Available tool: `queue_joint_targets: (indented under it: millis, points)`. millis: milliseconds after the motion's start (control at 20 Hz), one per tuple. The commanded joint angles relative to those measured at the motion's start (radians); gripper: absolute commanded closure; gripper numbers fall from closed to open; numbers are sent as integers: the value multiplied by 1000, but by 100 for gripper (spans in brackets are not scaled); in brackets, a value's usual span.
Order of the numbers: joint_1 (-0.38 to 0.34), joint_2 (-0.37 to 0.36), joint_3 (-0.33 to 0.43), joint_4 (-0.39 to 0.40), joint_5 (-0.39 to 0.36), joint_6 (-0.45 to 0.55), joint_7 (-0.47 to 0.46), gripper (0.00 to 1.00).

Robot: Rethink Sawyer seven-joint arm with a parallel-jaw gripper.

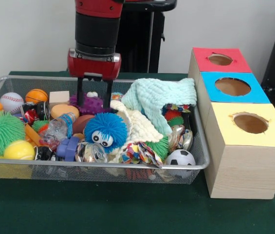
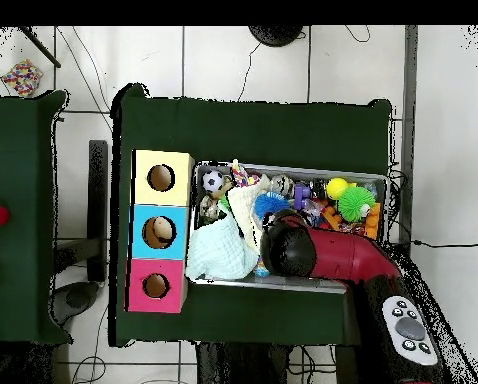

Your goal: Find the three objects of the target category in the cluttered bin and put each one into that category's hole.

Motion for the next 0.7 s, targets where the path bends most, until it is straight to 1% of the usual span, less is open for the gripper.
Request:
queue_joint_targets:
  millis: [50,150,200,700]
  points:
    - [27,69,65,-16,-50,-77,79,0]
    - [33,69,60,-6,-34,-55,92,0]
    - [22,70,76,6,-22,-44,89,0]
    - [41,49,85,43,2,-24,107,0]
